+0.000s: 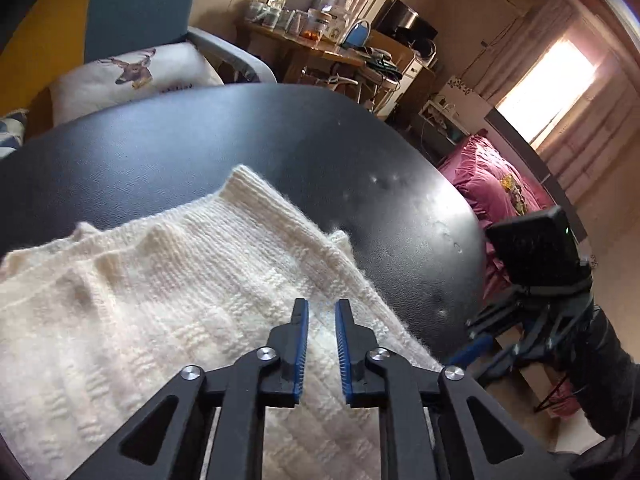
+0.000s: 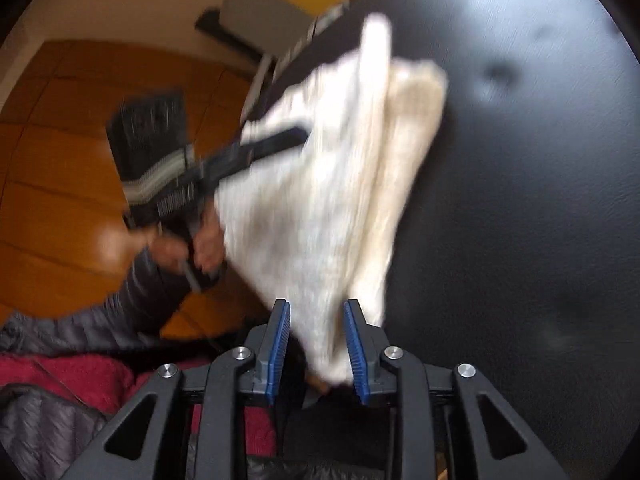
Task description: Fold clothes
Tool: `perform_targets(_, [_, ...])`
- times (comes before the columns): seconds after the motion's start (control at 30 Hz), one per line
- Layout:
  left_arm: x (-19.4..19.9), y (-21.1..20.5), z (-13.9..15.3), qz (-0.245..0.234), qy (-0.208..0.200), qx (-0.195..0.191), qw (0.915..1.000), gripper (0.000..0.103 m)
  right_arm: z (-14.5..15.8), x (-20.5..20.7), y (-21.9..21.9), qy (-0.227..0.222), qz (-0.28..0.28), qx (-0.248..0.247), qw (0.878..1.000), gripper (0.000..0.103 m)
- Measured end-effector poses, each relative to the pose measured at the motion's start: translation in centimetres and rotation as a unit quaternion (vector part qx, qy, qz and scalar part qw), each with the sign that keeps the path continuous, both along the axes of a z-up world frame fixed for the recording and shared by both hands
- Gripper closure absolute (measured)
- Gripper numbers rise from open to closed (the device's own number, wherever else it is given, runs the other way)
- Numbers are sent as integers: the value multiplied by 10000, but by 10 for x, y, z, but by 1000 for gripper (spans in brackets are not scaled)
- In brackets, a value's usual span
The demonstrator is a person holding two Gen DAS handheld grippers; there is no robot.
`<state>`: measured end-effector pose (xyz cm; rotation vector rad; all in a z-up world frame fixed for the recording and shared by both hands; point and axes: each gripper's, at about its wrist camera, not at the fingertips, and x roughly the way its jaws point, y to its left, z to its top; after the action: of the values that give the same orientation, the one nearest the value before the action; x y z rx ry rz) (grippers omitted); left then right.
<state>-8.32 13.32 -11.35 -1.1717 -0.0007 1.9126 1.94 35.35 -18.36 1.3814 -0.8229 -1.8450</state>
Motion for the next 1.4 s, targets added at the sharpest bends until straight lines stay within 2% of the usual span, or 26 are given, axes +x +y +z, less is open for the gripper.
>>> perform_targets(0.07, [-2,-17,1,177,-24,74,9998,72,21,-13,14,429,-693,255,9963,74])
perform_targets(0.17, [-2,-31,-7,449,-56,39,9990,71,35,-41,9,792,-1336,951,9833,73])
perform_targets(0.27, [-3,-44,-12,686,-37,44,9976,71,37,-82,-7,967,-1554,1443,9725,73])
perform_targets(0.43, [-8,-59,-15,770,133,-35,9969,71,24,-138,-38,802,-1322,2402,9583,73])
perform_targets(0.47, [-9,-60,-16,752,197,-94,9969,71,18,-139,-50,806,-1147,2768,9506,78])
perform_targets(0.5, [-10,-60,-17,739,260,-151,9968,71,15,-139,-65,925,-955,3110,9410,91])
perform_targets(0.57, [-15,-55,-18,756,378,-244,9961,71,17,-137,-82,1177,-697,3523,9258,96])
perform_targets(0.67, [-33,-47,-32,940,316,-526,9937,71,20,-131,-93,1476,-586,4469,8804,96])
perform_targets(0.7, [-40,-45,-37,1023,254,-597,9926,71,13,-131,-91,1338,-658,4479,8815,96])
perform_targets(0.73, [-43,-47,-41,1115,132,-446,9927,71,6,-131,-88,1186,-736,4469,8836,96])
perform_targets(0.77, [-47,-48,-44,1199,24,-313,9923,71,6,-130,-85,1181,-802,4452,8840,96])
perform_targets(0.9, [-49,-50,-45,1333,-82,-192,9909,71,7,-127,-75,1222,-1081,4370,8845,94])
perform_targets(0.93, [-48,-52,-43,1349,-83,-164,9907,71,7,-126,-73,1240,-1157,4348,8844,90])
perform_targets(0.97, [-47,-53,-41,1378,-81,-125,9904,71,7,-126,-71,1258,-1232,4325,8843,80])
perform_targets(1.0, [-45,-57,-38,1409,-81,-83,9899,71,8,-125,-67,1228,-1320,4190,8899,77])
perform_targets(1.1, [-31,-75,-22,1539,-15,94,9880,69,19,-119,-56,1216,-1595,3773,9041,77])
perform_targets(1.13, [-25,-86,-15,1607,40,191,9868,66,28,-118,-57,1301,-1693,3714,9036,77])
perform_targets(1.23, [1,-133,3,1876,184,404,9812,60,60,-102,-63,1850,-1976,3772,8857,77])
perform_targets(1.27, [11,-152,9,2009,254,442,9783,58,70,-97,-68,2003,-1977,3668,8867,77])
perform_targets(1.4, [47,-246,23,2686,393,526,9610,54,90,-87,-110,2137,-1472,3065,9158,77])
